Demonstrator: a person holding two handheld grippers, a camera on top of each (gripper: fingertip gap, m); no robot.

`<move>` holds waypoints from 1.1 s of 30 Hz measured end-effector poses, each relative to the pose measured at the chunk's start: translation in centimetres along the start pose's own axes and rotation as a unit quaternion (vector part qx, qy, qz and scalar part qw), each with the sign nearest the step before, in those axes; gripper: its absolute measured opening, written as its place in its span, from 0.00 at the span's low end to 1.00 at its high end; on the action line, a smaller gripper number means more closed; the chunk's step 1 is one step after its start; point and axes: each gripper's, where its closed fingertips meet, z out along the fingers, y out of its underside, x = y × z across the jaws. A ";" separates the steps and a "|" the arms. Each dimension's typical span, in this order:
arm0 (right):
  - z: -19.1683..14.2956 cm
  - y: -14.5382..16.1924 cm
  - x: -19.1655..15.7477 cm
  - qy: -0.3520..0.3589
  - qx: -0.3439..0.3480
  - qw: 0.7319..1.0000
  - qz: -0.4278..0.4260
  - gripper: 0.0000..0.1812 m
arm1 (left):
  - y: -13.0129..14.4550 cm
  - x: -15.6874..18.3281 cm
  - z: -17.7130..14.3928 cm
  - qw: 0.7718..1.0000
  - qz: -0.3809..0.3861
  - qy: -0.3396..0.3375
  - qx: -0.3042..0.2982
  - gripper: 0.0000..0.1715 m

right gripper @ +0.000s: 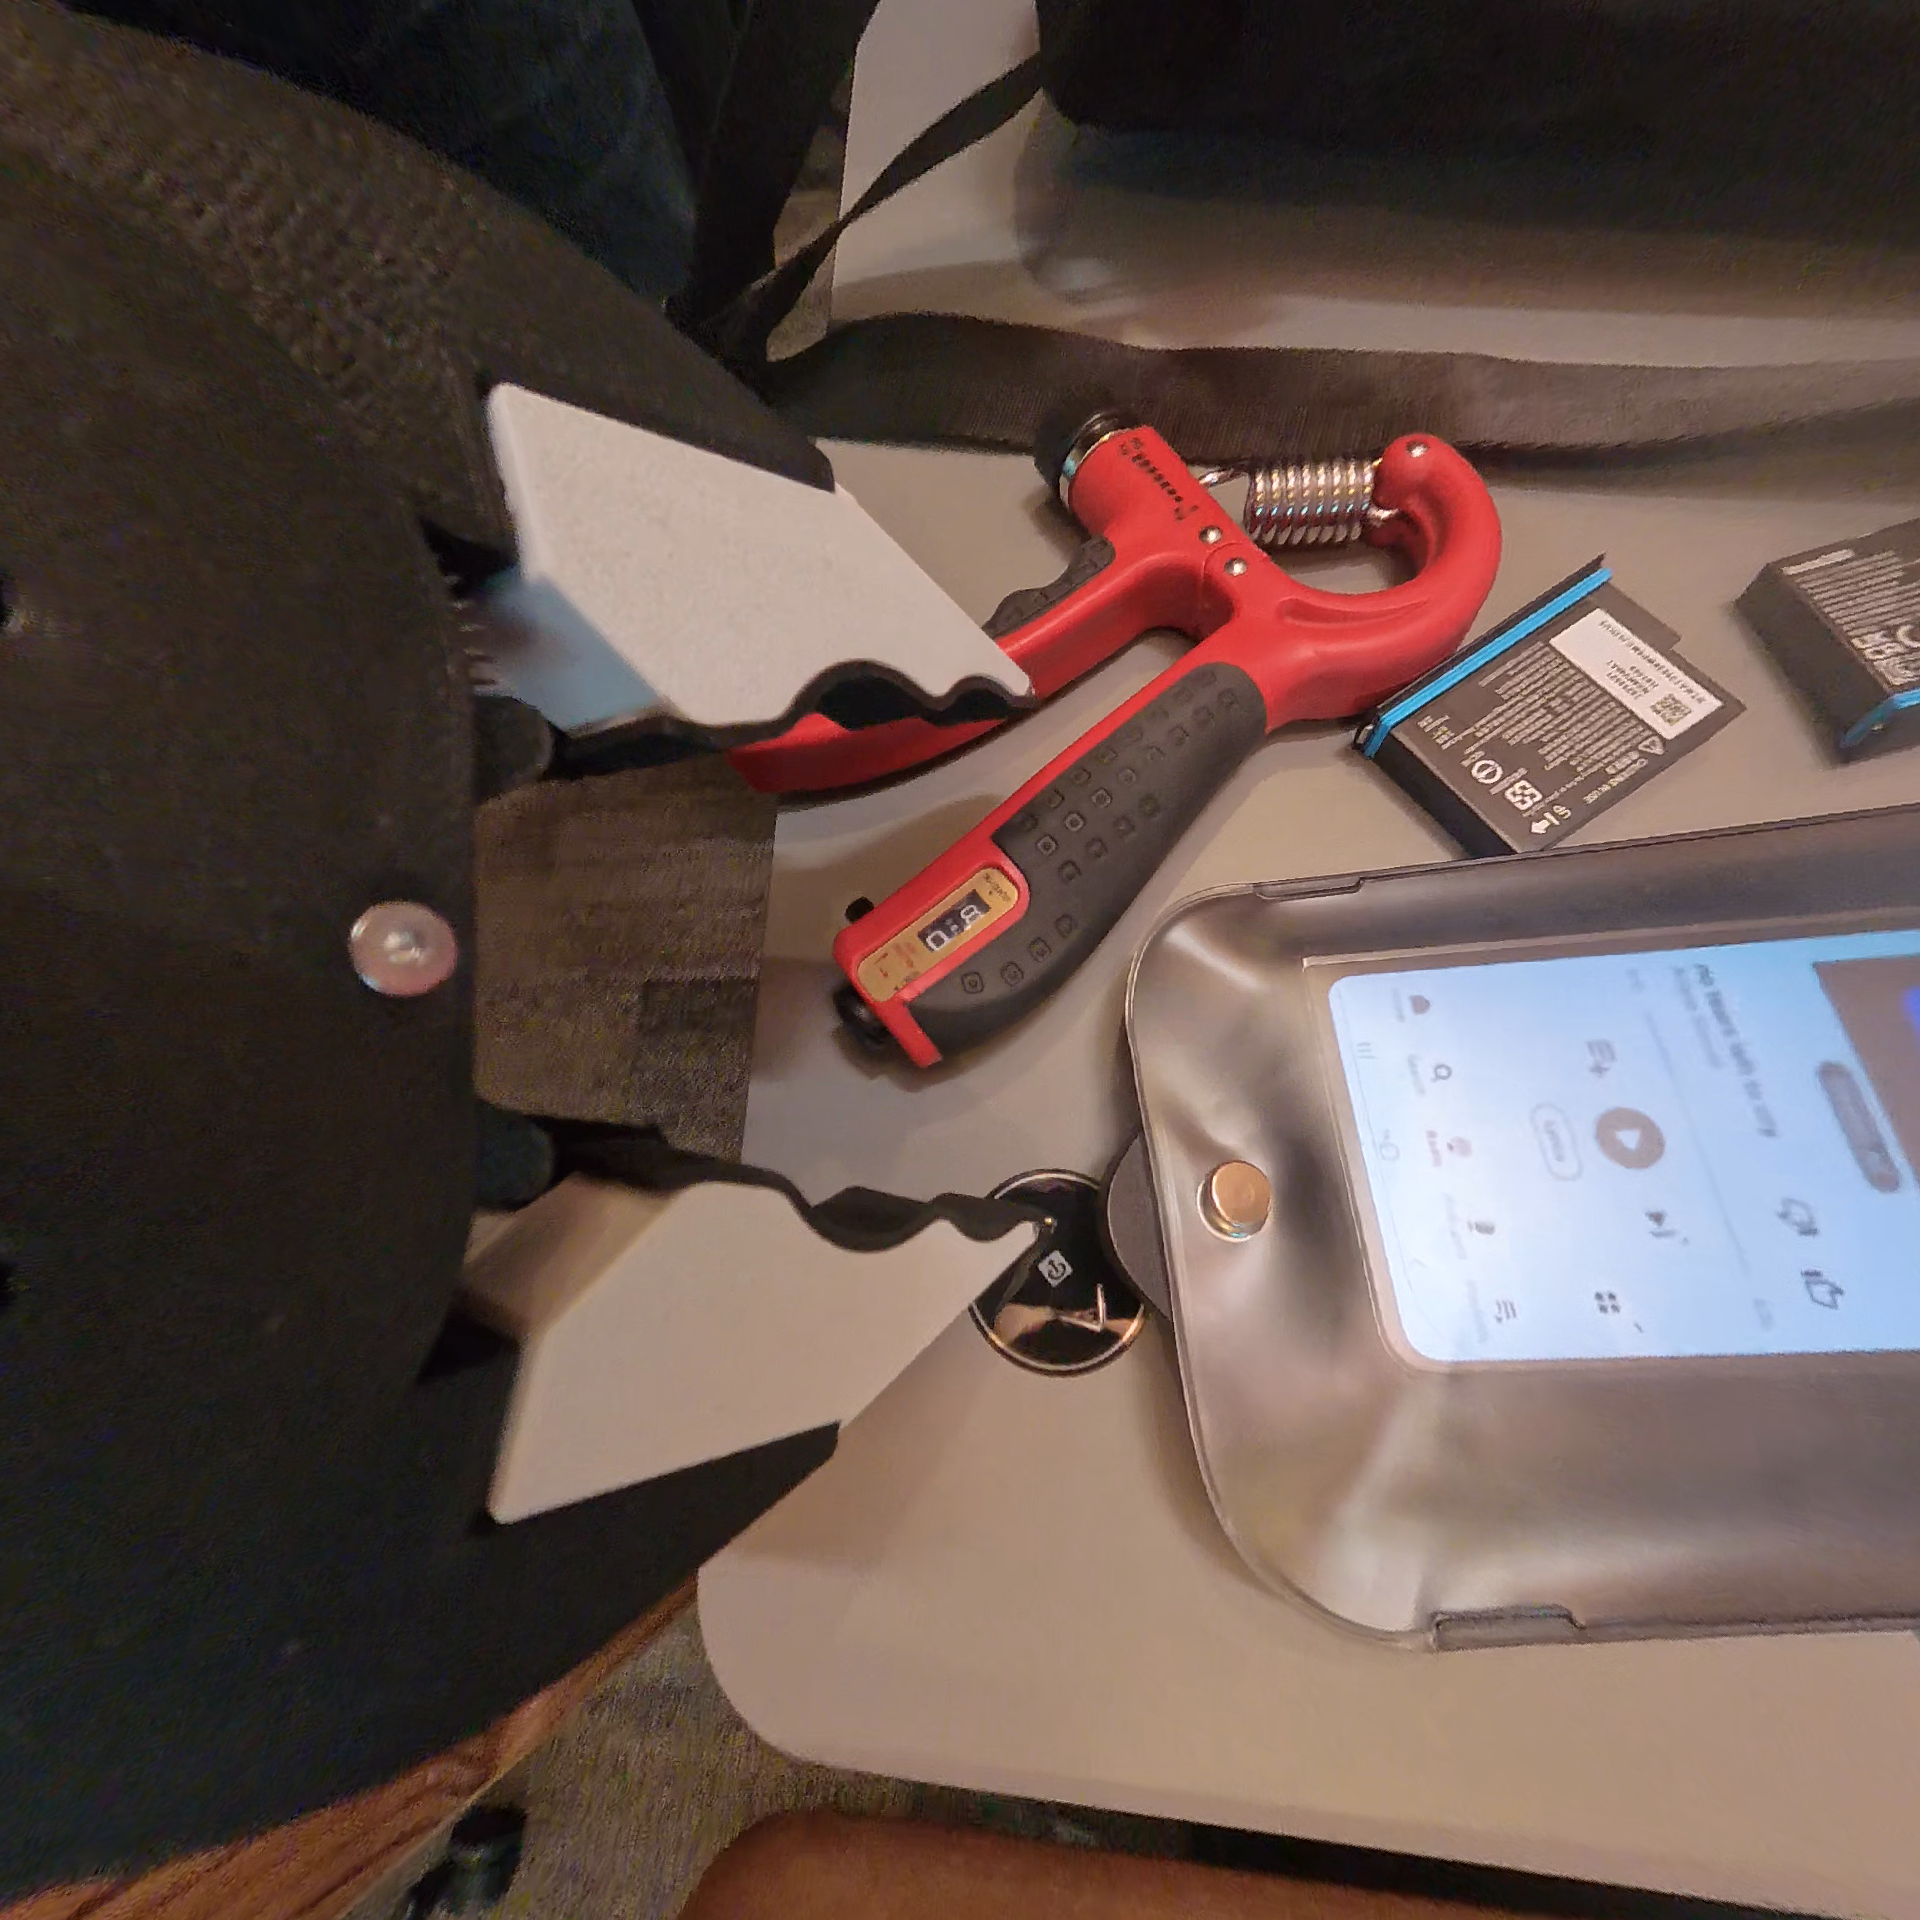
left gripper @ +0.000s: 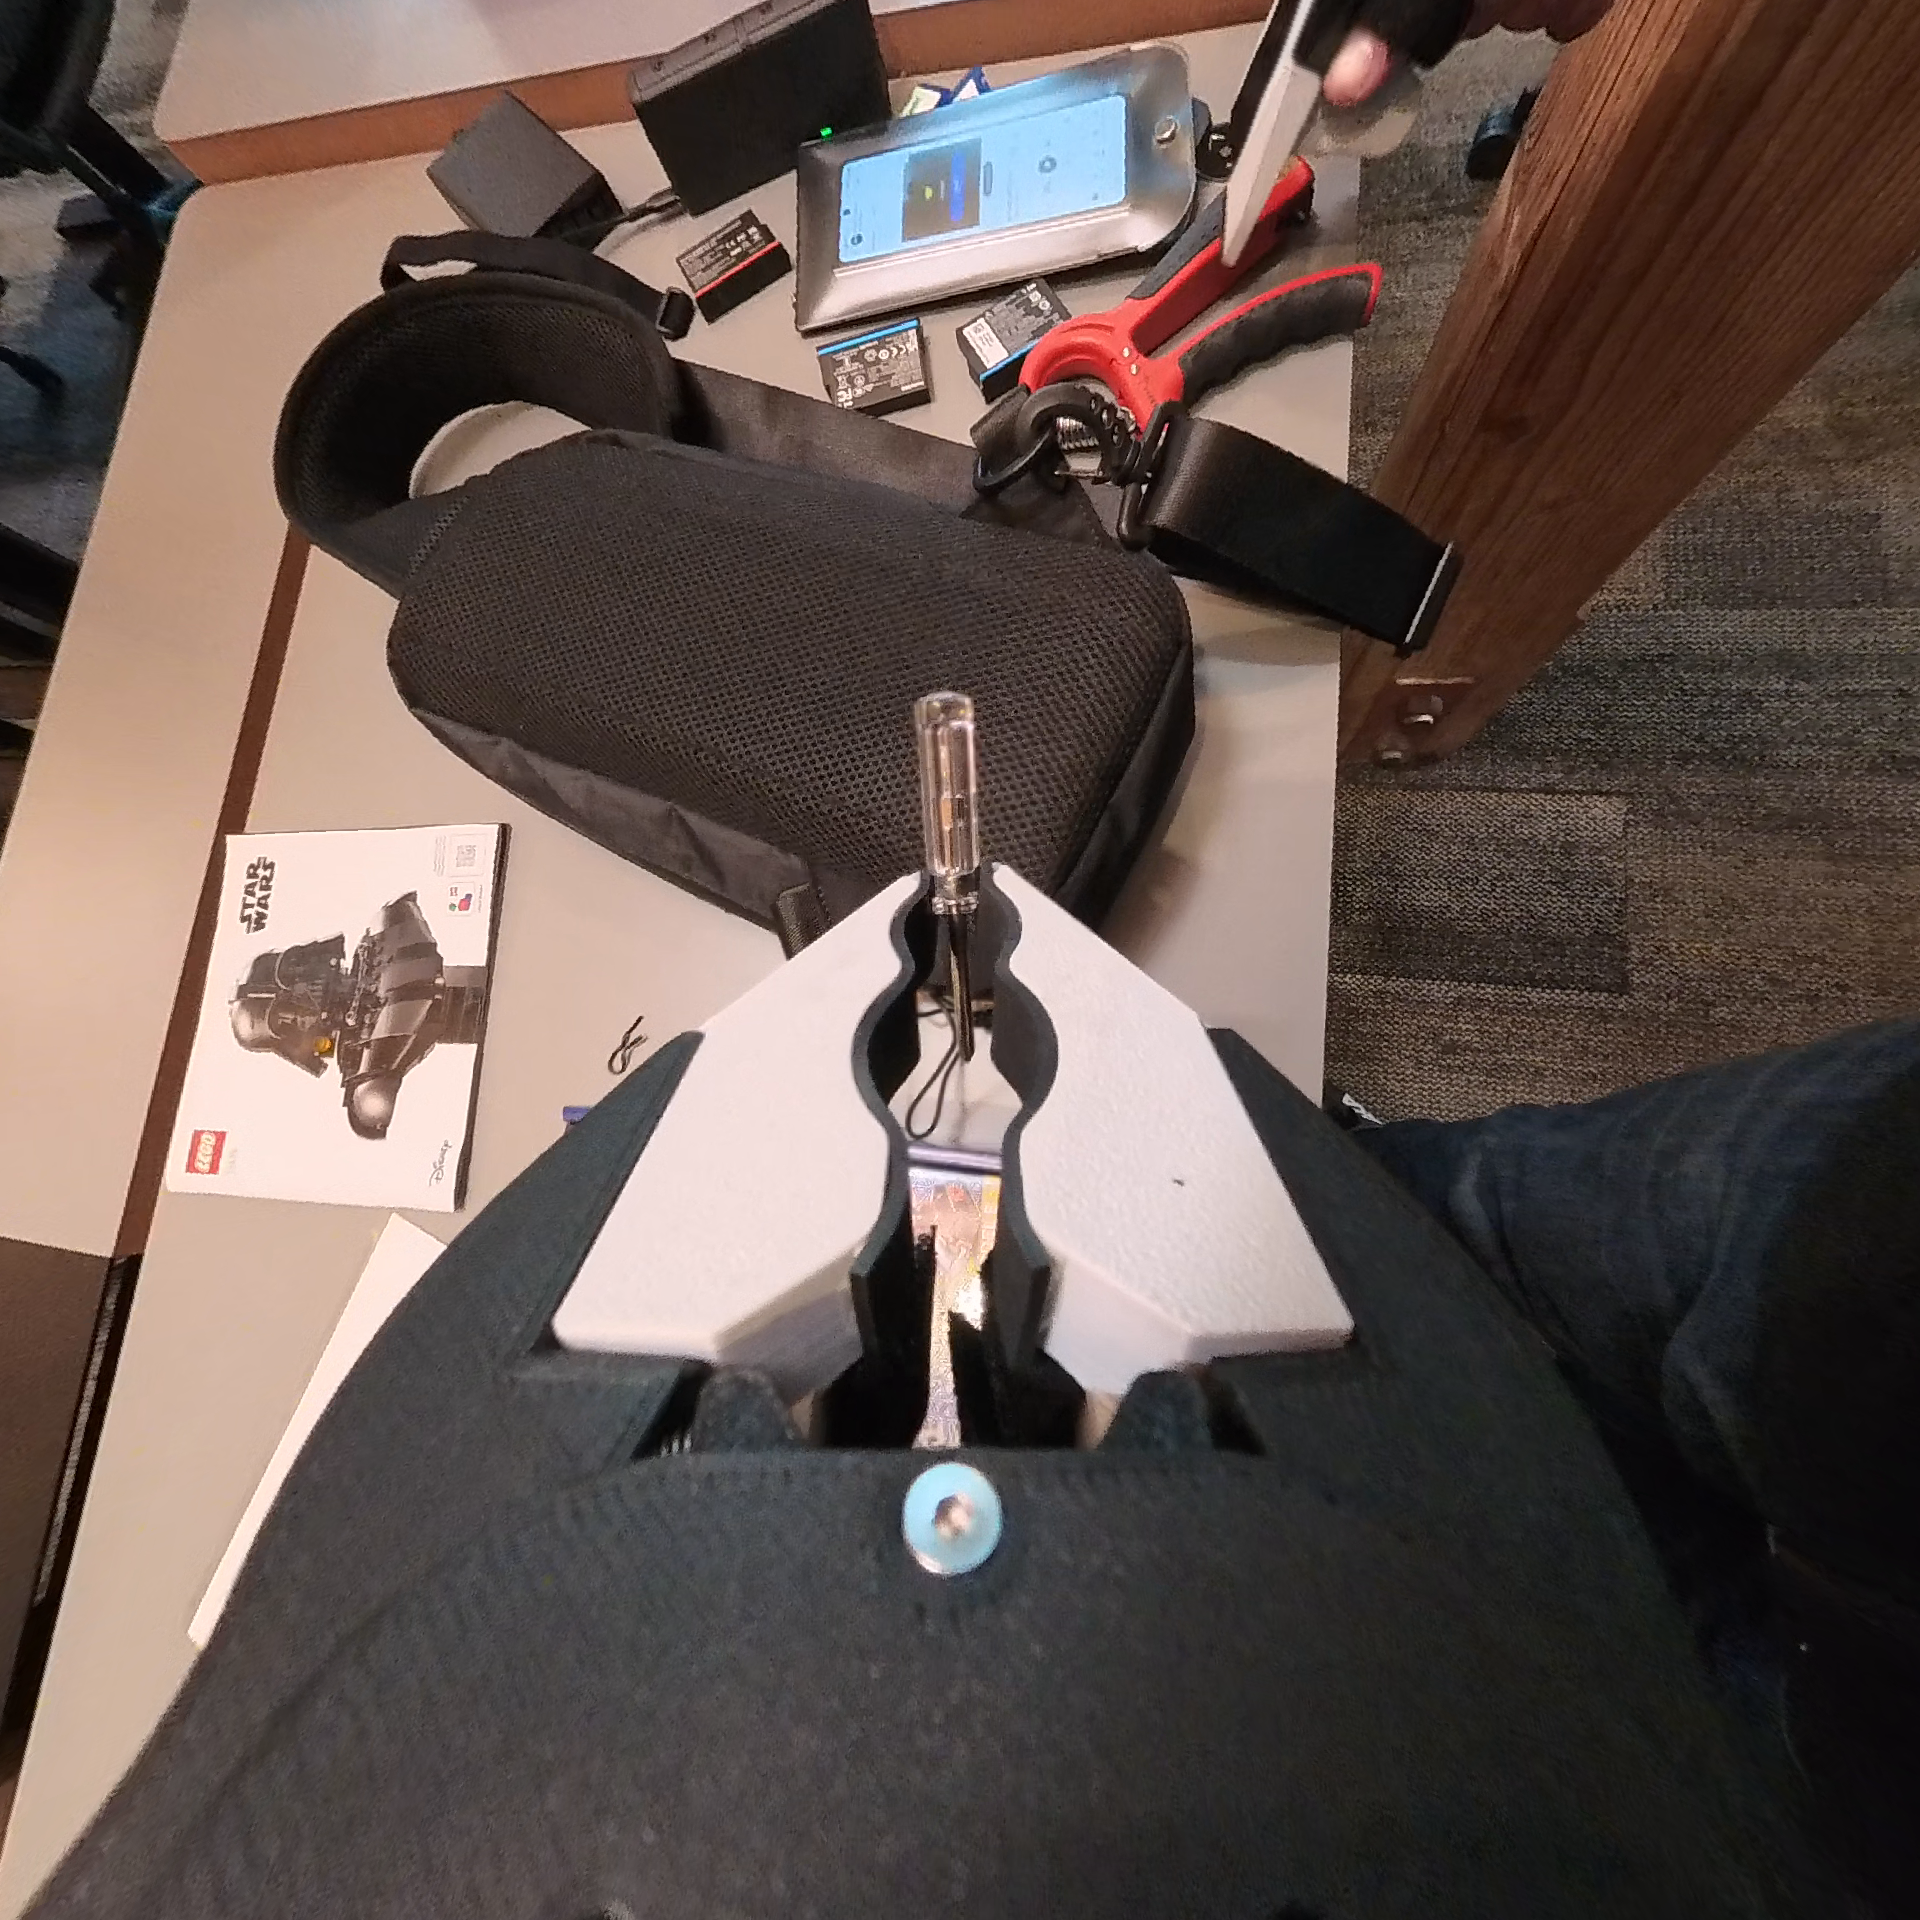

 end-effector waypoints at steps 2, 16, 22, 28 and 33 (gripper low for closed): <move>0.0 0.2 0.2 0.013 -0.007 1.000 -0.017 0.48 | -0.3 0.1 0.1 1.000 0.001 0.002 0.002 0.02; -0.1 0.2 0.7 0.026 -0.030 0.999 -0.022 0.43 | -2.0 1.1 1.1 1.000 0.012 0.017 0.014 0.02; -0.7 -0.1 1.0 0.009 -0.040 0.999 -0.003 0.38 | -2.7 1.6 1.2 0.999 0.022 0.024 0.020 0.02; -1.1 -0.2 0.9 0.013 -0.042 0.999 -0.010 0.37 | -3.1 2.0 1.1 0.999 0.027 0.027 0.023 0.02; -1.6 -0.4 0.8 0.011 -0.041 0.999 -0.009 0.37 | -3.2 2.3 0.9 0.999 0.027 0.029 0.024 0.02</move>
